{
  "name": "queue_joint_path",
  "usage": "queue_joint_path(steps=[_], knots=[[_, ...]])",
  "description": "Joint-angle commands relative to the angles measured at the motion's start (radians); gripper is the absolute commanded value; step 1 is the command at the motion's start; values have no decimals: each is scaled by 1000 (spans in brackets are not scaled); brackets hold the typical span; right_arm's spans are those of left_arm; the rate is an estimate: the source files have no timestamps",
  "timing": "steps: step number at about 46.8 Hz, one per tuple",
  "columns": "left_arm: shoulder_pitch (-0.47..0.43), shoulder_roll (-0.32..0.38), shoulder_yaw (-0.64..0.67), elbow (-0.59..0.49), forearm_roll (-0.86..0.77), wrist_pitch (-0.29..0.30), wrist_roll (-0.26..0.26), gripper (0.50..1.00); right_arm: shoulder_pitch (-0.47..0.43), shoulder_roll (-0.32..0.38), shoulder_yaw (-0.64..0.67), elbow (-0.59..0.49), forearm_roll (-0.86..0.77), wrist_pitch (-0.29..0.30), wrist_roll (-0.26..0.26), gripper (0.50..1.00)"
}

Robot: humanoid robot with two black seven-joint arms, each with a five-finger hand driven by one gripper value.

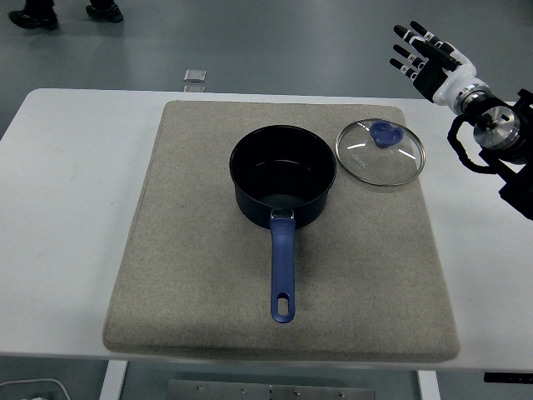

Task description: Lift the pot lid and place it to the right of the pot.

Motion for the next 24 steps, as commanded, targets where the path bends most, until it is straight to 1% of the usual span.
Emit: queue_joint_path(steps=[1, 4, 6, 10, 24], knots=[[0, 0, 0, 0, 0, 0, 0, 1000, -5, 0, -3, 1, 0, -4, 54, 911], [0, 0, 0, 0, 0, 0, 0, 1000, -5, 2, -3, 1, -6, -11, 81, 911], [0, 0, 0, 0, 0, 0, 0, 1000, -5, 3, -1, 2, -17, -21, 87, 911], [0, 0, 0, 0, 0, 0, 0, 1000, -5, 22, -1, 2, -33, -28, 89, 911], [0, 0, 0, 0, 0, 0, 0, 1000, -7, 26, -1, 2, -31, -39, 98, 911]])
